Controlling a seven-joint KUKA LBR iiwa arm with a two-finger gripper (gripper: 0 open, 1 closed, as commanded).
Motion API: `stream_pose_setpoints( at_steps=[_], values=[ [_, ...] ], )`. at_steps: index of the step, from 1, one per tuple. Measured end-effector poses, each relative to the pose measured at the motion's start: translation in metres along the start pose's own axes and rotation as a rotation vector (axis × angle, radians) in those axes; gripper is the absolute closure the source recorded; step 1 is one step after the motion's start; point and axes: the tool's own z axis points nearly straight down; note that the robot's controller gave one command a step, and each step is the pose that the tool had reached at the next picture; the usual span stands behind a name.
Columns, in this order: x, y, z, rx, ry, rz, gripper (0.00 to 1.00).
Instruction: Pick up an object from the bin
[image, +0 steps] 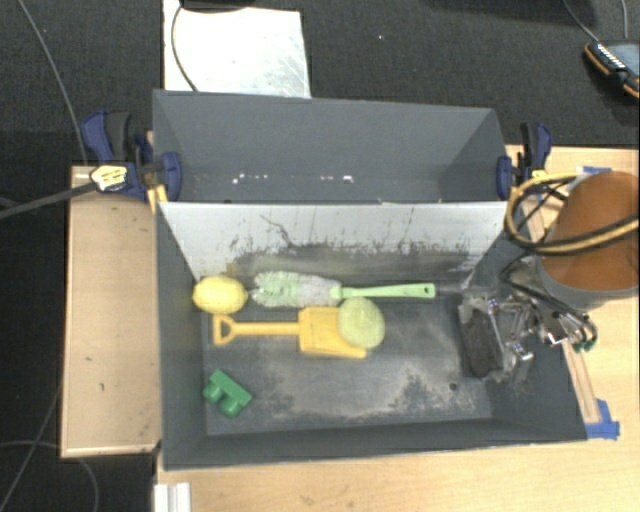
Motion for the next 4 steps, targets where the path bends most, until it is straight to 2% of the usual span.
stream_pose_setpoints(
  at_steps=[1,2,3,4],
  values=[
    [-0.007,-0.01,-0.003,0.001,-0.003,-0.207,0.0],
    [-0.017,-0.012,0.014,0.0,-0.002,-0.446,0.0],
    [-0.034,-0.012,0.058,-0.004,-0.017,-0.829,0.0],
    [-0.056,-0.008,0.058,-0.004,-0.013,-0.836,1.0]
  ],
)
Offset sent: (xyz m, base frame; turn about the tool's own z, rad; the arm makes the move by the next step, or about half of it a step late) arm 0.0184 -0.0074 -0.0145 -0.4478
